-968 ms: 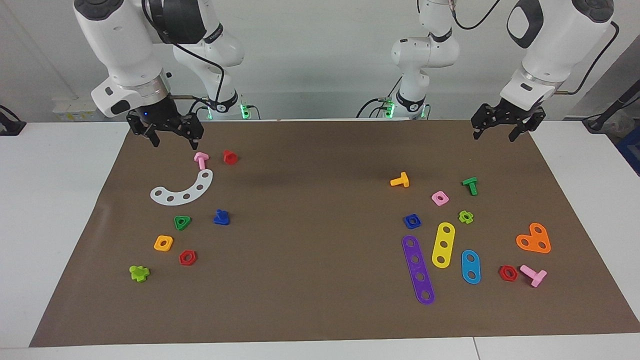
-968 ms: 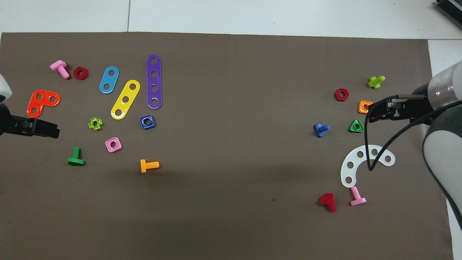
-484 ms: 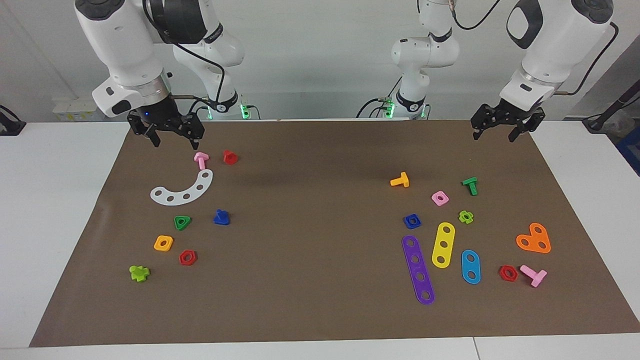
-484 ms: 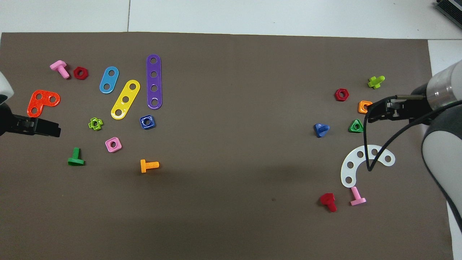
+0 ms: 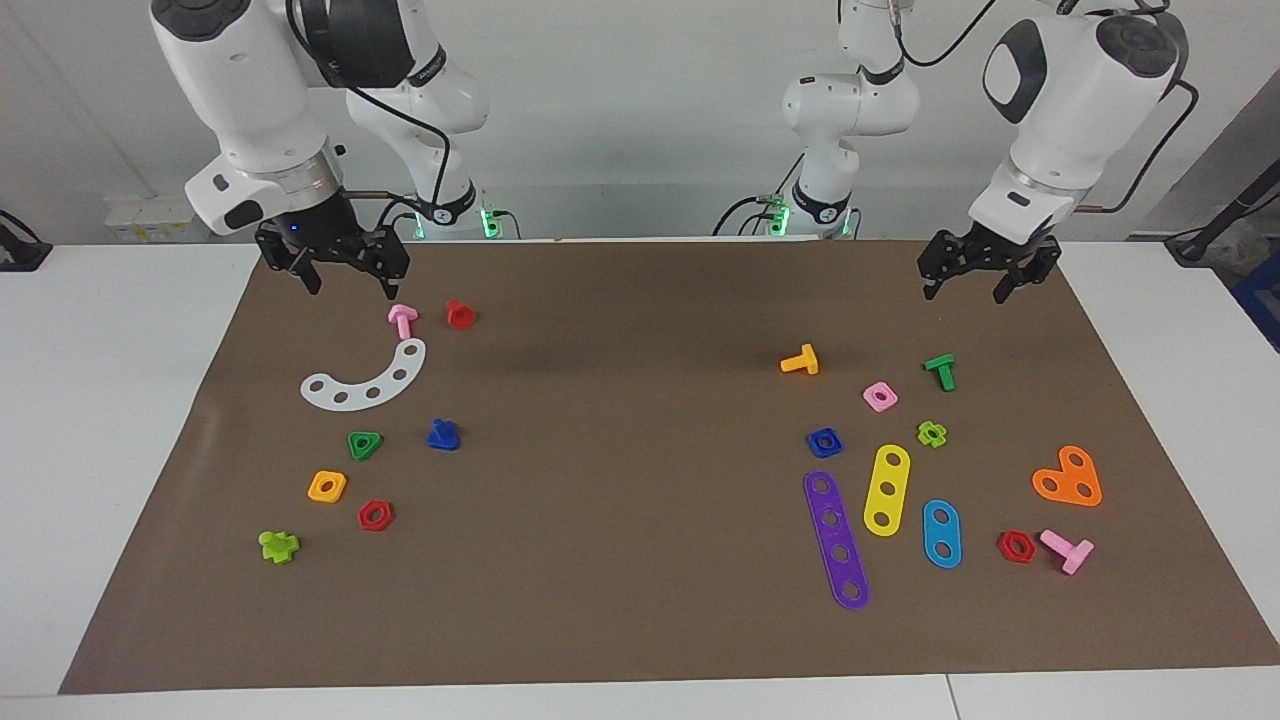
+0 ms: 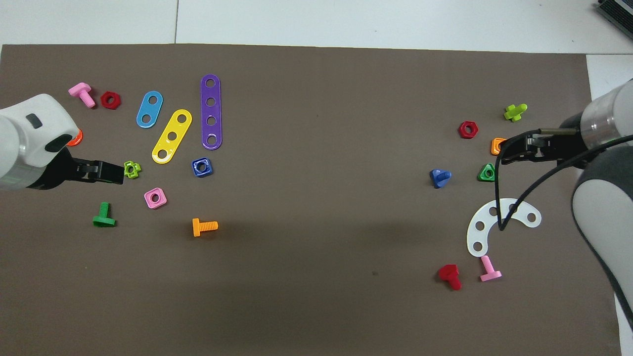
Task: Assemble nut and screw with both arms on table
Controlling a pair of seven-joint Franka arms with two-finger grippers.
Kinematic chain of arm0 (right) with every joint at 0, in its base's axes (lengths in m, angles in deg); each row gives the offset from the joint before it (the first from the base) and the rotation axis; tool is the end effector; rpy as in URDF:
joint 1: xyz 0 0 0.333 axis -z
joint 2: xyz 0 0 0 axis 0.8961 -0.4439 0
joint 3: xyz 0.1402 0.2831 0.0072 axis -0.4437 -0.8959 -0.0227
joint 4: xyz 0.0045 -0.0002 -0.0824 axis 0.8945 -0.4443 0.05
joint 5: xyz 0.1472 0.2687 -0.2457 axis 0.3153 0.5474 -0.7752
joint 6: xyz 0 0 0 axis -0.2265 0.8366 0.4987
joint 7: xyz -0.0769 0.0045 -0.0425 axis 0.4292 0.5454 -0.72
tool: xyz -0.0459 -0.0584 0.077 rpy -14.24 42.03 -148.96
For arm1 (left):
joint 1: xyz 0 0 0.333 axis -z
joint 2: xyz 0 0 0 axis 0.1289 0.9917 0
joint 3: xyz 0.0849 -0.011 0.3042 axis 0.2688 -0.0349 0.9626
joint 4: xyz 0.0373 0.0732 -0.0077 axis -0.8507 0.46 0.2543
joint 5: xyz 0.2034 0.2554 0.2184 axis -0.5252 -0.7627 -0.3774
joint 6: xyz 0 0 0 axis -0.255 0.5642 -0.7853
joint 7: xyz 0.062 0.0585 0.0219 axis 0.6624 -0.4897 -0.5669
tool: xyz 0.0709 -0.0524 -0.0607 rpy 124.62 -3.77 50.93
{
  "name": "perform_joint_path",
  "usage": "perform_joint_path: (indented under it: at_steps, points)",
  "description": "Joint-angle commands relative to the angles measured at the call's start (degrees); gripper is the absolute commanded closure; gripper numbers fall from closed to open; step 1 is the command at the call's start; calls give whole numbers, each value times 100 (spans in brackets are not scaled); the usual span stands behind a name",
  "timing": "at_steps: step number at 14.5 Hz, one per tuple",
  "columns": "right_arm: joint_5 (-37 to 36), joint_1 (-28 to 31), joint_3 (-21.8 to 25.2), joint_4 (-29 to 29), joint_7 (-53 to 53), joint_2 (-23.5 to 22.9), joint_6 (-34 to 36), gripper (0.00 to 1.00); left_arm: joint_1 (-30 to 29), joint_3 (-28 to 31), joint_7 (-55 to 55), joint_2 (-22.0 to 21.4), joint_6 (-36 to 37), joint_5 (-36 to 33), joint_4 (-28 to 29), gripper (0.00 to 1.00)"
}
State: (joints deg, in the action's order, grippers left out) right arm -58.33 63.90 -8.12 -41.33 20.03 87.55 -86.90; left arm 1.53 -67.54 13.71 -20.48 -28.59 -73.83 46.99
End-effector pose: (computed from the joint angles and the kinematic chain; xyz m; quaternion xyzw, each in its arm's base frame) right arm 0.5634 0.0459 0.5904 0.9987 -0.0481 -0.0028 0.0140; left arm 0.5349 -0.0628 0.5386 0.9979 -0.0648 0.0089 0.0029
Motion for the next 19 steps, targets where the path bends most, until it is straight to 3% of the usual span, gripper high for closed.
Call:
perform_joint_path:
  at_steps: [1,7,10,16,19]
  points:
    - [166,19,-11,-725,36,255,-593,0,318,55,-438,105,-520,78,308,1]
    - [166,19,-11,-1684,36,185,-2026,0,618,55,-1475,747,-2092,113,791,4]
    - [166,19,-11,-1965,27,-51,-2597,0,619,55,-1906,940,-2462,569,827,10]
    - [157,-165,-11,-2062,194,-816,-3240,0,865,63,-2628,1555,-3578,570,1038,12]
    - [157,-262,-11,-2150,203,-1010,-3574,0,882,72,-2646,1784,-3738,570,1038,15]
